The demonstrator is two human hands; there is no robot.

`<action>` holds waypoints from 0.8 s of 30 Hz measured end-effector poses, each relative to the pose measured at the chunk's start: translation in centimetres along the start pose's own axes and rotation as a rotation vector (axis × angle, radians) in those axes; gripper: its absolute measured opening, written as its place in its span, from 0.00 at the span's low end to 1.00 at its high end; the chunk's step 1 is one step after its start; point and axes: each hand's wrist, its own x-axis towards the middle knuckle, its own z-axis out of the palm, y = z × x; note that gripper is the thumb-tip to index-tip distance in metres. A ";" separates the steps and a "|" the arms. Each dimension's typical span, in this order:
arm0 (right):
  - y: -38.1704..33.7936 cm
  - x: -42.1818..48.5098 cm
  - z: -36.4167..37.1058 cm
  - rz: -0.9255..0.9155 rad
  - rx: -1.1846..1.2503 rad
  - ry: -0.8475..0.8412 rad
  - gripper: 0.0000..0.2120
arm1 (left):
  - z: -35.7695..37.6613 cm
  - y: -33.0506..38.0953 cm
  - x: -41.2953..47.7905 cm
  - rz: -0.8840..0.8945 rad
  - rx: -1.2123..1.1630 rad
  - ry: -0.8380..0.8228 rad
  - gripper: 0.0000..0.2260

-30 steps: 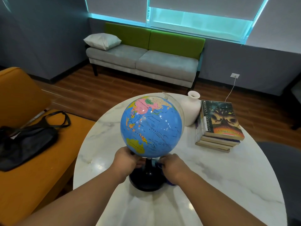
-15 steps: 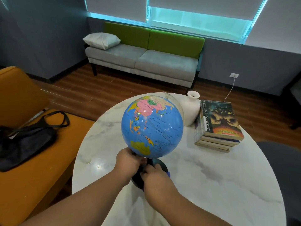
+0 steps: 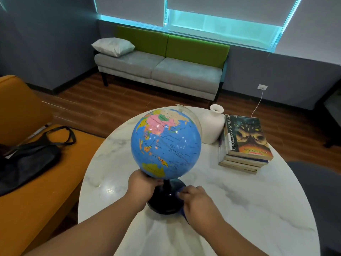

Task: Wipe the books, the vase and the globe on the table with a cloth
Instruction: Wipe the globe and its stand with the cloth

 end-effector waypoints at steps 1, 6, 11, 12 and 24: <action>-0.2 -0.2 0.1 -0.010 0.000 0.006 0.19 | 0.1 0.0 0.1 0.012 0.002 0.000 0.08; -1.9 -1.6 1.1 -0.177 0.030 -0.090 0.19 | 0.1 0.0 0.7 -0.011 -0.051 -0.033 0.05; 0.5 -0.4 -0.1 0.045 0.100 0.052 0.21 | -0.6 -0.2 1.0 -0.041 -0.141 -0.086 0.07; 1.1 0.1 -0.3 0.102 0.130 0.041 0.21 | -0.6 -0.3 1.1 -0.040 -0.117 -0.085 0.08; -1.2 -1.4 1.9 -0.040 -0.114 -0.112 0.20 | 0.3 -1.2 1.4 -0.007 -0.068 0.075 0.07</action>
